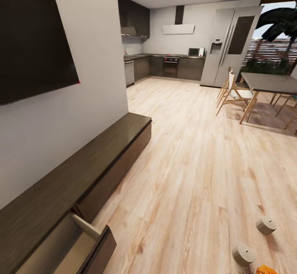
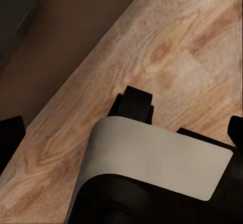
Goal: Place each of the two pumpkins and all three candles from the living room inside a cabinet in the living room (use any cabinet), then make sure every cabinet is closed, and position the cauldron so it is next to a table in the living room.
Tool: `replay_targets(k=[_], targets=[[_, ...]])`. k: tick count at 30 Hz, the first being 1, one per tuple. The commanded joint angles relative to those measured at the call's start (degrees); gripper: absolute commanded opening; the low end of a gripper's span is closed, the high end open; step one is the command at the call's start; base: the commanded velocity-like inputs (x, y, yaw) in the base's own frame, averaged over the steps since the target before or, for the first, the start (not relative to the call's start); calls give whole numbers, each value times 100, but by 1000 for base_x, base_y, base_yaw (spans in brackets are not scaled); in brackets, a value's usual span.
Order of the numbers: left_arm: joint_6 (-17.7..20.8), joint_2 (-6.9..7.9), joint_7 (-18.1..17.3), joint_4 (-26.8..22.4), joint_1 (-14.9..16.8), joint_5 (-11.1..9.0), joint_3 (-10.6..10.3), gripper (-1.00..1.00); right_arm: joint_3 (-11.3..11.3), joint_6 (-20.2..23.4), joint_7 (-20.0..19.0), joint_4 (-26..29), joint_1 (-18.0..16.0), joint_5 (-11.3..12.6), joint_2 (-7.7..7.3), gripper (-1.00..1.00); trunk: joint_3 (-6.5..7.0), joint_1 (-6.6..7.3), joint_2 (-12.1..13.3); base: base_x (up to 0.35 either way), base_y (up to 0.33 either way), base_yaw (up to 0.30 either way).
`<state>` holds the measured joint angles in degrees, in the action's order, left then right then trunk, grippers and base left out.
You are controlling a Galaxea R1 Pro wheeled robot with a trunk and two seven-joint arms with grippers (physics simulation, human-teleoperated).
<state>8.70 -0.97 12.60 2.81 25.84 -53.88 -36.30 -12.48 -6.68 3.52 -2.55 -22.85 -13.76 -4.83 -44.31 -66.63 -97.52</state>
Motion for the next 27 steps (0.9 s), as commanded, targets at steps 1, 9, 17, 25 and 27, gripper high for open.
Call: replay_targets(k=[1,9,17,25,27], targets=[[0,0,-5,0,1,0,0,100,0,0,0,0,0,0,0,100,3,0,0,124,0,-284],[0,0,-12,0,1,0,0,100,0,0,4,4,0,-3,2,100,21,0,0,124,0,-254],[0,0,-12,0,1,1,0,100,0,0,9,3,0,-5,9,100,22,0,0,124,0,-132],[0,0,-12,0,1,1,0,100,0,0,9,4,0,-4,7,100,23,0,0,123,0,-255],[0,0,-12,0,0,1,0,100,0,0,9,2,0,-4,8,100,23,0,0,119,0,-273]])
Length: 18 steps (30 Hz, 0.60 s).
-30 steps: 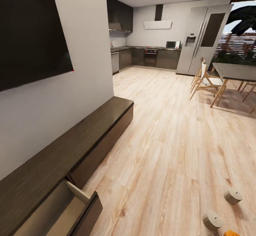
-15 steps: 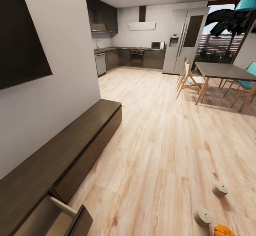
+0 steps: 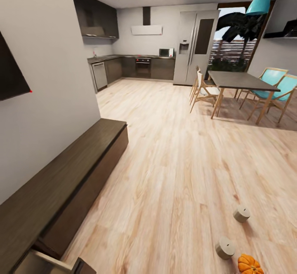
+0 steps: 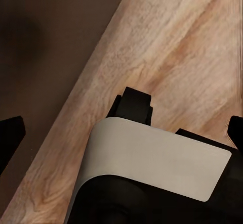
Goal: Place each of the two pumpkins and all three candles from the living room inside a cabinet in the living room (use any cabinet), then make sure every cabinet is closed, and position the cauldron so it is next to a table in the living room.
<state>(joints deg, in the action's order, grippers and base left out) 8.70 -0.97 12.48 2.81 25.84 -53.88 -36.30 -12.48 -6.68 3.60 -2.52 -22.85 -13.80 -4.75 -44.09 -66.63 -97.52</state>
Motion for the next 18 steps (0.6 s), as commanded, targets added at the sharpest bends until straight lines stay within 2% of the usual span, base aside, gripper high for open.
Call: replay_targets(k=[1,18], targets=[[0,0,0,0,0,0,0,100,0,0,0,1,0,0,0,100,0,0,0,118,0,-273],[0,0,0,0,1,-2,0,100,0,0,0,-2,0,0,1,100,0,0,0,102,0,-274]])
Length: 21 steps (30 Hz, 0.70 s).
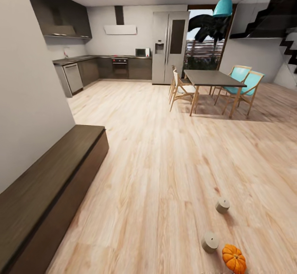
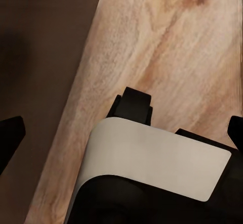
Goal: Place each of the two pumpkins and all three candles from the living room inside a cabinet in the living room (use any cabinet), then make sure every cabinet is closed, and position the cauldron so it is next to a table in the living room.
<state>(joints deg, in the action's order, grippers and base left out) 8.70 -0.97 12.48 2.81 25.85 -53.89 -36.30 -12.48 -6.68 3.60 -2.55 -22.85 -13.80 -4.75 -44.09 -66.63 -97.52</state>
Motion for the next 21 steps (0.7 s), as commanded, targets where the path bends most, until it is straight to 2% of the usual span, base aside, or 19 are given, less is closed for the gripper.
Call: replay_targets(k=[1,14,21], targets=[[0,0,0,0,0,-1,0,100,0,0,0,0,0,0,0,100,0,0,0,87,0,-274],[0,0,0,0,0,2,0,100,0,0,0,0,0,0,0,100,0,0,0,84,0,-274],[0,0,0,0,-1,0,0,100,0,0,0,0,0,0,0,100,0,0,0,10,0,-274]])
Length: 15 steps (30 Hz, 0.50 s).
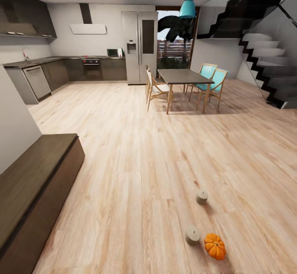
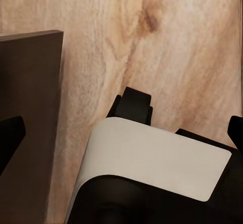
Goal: Place each of the two pumpkins and all three candles from the living room inside a cabinet in the living room (use any cabinet), then make sure every cabinet is closed, and position the cauldron so it is next to a table in the living room.
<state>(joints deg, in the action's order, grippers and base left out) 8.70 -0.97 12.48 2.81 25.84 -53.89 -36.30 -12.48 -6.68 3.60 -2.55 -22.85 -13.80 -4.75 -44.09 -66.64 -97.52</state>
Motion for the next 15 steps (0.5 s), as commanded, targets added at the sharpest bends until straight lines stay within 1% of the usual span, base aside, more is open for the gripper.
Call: replay_targets(k=[1,15], targets=[[0,0,0,0,0,0,0,100,0,0,0,0,0,0,0,100,0,0,0,0,0,-274],[0,-2,0,-1,2,-1,0,100,0,0,0,0,0,0,0,100,-2,0,0,0,0,-274]])
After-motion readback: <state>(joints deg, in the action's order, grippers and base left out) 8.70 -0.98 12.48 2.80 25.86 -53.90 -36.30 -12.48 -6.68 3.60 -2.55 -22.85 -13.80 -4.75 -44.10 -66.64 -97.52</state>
